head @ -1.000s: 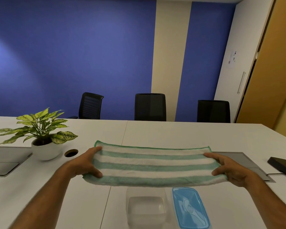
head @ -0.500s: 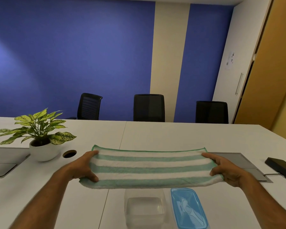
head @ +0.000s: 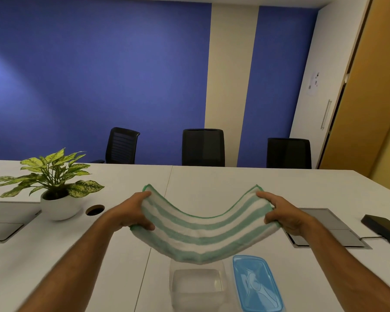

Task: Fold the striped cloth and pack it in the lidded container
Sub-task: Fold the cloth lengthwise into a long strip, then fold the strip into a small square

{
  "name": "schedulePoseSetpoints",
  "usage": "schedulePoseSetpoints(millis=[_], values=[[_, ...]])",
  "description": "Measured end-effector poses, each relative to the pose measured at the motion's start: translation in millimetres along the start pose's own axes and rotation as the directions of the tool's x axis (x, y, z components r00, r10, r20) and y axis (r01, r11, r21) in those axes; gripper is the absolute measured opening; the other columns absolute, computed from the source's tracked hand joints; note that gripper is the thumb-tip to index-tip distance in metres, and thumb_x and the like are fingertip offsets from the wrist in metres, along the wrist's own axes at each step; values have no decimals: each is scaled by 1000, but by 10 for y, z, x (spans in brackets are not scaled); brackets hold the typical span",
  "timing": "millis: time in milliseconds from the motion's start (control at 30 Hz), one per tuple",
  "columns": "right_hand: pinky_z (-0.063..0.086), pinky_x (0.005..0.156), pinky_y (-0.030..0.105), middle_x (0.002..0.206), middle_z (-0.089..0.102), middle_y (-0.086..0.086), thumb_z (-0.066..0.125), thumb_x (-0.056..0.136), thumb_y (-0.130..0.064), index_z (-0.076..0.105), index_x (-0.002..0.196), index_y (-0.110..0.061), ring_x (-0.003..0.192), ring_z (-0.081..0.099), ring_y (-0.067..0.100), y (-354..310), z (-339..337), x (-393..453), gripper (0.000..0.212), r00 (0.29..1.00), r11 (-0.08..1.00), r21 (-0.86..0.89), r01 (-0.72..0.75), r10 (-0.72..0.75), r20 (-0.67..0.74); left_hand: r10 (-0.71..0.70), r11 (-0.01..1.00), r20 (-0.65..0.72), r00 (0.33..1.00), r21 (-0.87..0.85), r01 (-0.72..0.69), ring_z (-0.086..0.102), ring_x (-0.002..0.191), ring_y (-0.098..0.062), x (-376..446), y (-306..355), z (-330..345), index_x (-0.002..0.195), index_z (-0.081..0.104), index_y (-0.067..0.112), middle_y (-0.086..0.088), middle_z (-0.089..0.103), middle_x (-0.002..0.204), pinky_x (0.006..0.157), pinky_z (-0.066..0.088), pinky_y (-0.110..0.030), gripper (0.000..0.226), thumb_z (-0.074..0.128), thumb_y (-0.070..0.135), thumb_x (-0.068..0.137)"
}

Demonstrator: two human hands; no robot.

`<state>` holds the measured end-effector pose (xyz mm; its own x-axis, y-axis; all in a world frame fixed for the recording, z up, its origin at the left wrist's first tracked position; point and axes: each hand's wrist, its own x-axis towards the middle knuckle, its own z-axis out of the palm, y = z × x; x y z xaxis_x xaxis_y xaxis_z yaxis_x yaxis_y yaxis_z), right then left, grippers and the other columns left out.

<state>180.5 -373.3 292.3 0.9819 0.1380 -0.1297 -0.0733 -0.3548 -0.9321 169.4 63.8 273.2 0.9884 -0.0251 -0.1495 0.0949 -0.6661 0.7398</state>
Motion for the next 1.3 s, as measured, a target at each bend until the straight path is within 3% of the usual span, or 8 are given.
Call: schedulePoseSetpoints(millis=[333, 433, 600, 767, 967, 1067, 1167, 1300], values=[[55, 94, 51, 129, 41, 6, 63, 76, 14, 29, 151, -25, 109, 56, 31, -440, 602, 56, 91, 994, 988, -151, 27, -11, 108, 129, 990, 74, 989, -61, -124, 54, 110, -24, -18, 800, 454, 155, 20, 23, -6, 40, 140, 71, 60, -28, 106, 83, 2, 72], [58, 88, 45, 132, 41, 7, 64, 76, 11, 24, 152, -26, 110, 55, 30, -513, 779, 51, 94, 994, 981, -189, 30, -10, 106, 150, 988, 109, 983, -61, -144, 56, 105, -23, -32, 982, 609, 155, 18, 24, 0, 41, 128, 66, 60, -26, 106, 80, -1, 73], [58, 86, 39, 135, 40, 6, 69, 75, 5, 16, 154, -25, 118, 51, 30, -588, 1032, 16, 100, 992, 964, -259, 54, -22, 124, 183, 983, 119, 976, -28, -181, 56, 101, -20, -74, 1193, 825, 154, 19, 25, 0, 46, 127, 61, 58, -21, 107, 81, 1, 71], [58, 86, 36, 143, 40, 6, 74, 72, 0, 15, 155, -23, 122, 49, 27, -629, 1204, -22, 104, 989, 941, -327, 86, -40, 144, 212, 977, 135, 968, -13, -212, 60, 110, -27, -100, 1266, 878, 147, 33, 20, -8, 55, 130, 82, 62, -39, 94, 82, 1, 69], [58, 91, 47, 149, 39, 10, 71, 73, 2, 14, 154, -25, 127, 50, 34, -664, 1296, -24, 103, 988, 923, -378, 75, -19, 152, 197, 976, 164, 967, 56, -208, 57, 118, -31, -117, 1289, 889, 151, 29, 19, -10, 49, 141, 88, 60, -41, 95, 81, 2, 73], [57, 92, 48, 147, 40, 12, 67, 77, 2, 17, 153, -25, 126, 50, 36, -672, 1318, -26, 95, 987, 929, -364, 64, -6, 159, 198, 977, 190, 962, 46, -210, 59, 113, -30, -115, 1278, 871, 147, 34, 20, -11, 51, 136, 86, 61, -41, 85, 77, 0, 76], [62, 82, 44, 145, 42, 12, 56, 81, 7, 25, 148, -27, 123, 51, 36, -694, 1295, -37, 81, 979, 978, -206, 45, -2, 202, 210, 977, 185, 960, -7, -213, 56, 114, -29, -119, 1296, 876, 151, 26, 24, -12, 45, 144, 85, 59, -39, 78, 64, 3, 86], [63, 68, 35, 157, 31, 9, 56, 86, 9, 19, 151, -33, 133, 45, 40, -670, 1296, 4, 85, 982, 994, -91, 53, -35, 186, 228, 961, 134, 964, -187, -202, 29, 145, -37, -135, 1316, 919, 156, 4, 30, -4, 14, 165, 107, 42, -48, 72, 49, 18, 101]])
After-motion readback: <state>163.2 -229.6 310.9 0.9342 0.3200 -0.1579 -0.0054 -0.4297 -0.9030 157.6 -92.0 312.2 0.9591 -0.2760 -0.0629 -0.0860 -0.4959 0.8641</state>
